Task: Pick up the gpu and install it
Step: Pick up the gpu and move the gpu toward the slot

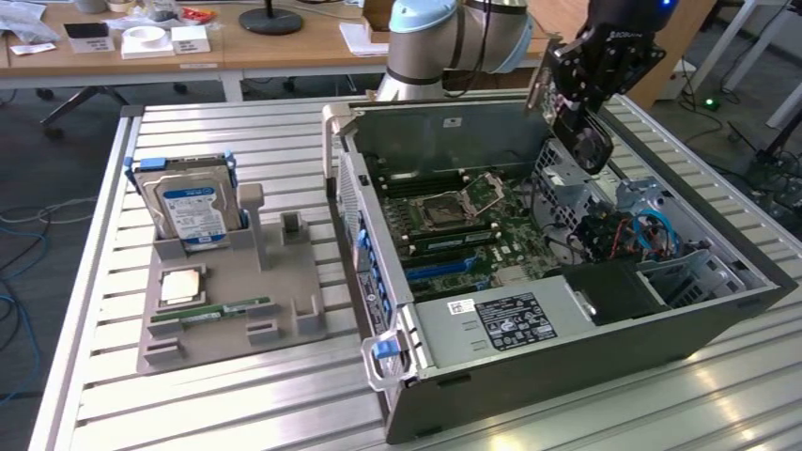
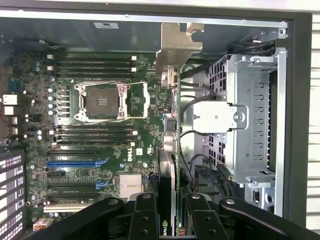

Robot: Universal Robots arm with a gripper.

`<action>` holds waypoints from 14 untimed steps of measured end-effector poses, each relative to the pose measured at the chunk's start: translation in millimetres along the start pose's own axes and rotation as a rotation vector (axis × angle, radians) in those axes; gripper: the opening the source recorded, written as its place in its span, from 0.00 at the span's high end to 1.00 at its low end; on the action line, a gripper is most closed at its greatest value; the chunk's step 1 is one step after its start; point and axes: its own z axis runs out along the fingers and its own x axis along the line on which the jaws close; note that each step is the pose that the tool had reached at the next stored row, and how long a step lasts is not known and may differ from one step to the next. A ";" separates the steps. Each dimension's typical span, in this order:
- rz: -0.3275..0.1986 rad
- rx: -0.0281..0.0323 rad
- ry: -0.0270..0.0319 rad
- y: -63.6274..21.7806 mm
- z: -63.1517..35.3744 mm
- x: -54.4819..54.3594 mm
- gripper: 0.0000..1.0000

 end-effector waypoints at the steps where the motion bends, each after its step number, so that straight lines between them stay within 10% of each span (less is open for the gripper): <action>1: 0.000 0.0001 0.0000 0.0 0.0 -0.1 0.74; 14: 0.001 0.0022 0.0002 -0.1 2.0 -0.1 0.74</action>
